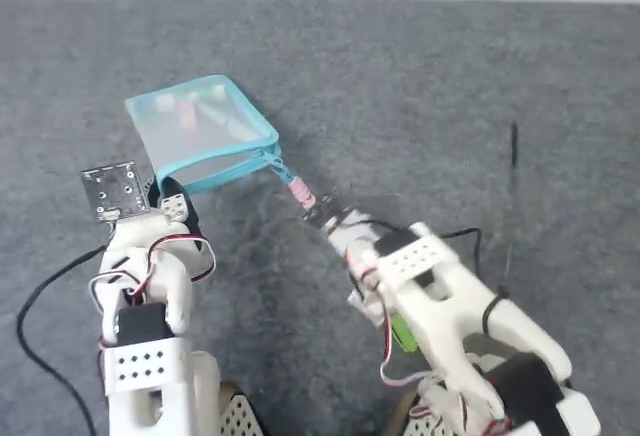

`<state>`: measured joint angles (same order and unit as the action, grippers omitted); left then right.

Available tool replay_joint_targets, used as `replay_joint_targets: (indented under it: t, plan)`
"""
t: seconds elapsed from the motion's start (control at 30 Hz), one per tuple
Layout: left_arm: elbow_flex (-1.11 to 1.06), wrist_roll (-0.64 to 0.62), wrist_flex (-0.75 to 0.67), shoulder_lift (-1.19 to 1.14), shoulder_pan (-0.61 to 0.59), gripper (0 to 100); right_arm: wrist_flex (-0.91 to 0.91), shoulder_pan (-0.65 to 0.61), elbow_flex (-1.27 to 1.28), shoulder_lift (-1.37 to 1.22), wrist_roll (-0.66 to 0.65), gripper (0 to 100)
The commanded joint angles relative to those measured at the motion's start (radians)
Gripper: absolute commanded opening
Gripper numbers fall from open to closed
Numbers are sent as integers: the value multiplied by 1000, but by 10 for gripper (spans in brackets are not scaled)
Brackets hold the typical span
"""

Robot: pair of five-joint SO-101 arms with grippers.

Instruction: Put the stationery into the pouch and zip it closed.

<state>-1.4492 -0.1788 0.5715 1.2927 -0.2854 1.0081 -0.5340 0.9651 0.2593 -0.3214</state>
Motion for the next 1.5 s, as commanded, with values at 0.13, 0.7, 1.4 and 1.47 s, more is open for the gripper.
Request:
replay_joint_targets:
  t: [0.13,0.7,1.4,1.47]
  plan:
    - [31,-3,-5,18,58,12,-15,252,-98,-42,8,37]
    - [-13,101,-9,18,253,12,128,613,-459,-48,-115,39]
    - [-13,103,-8,18,253,12,94,375,-410,-236,-63,170]
    - [-13,103,-9,18,253,12,91,374,-411,-265,-63,152]
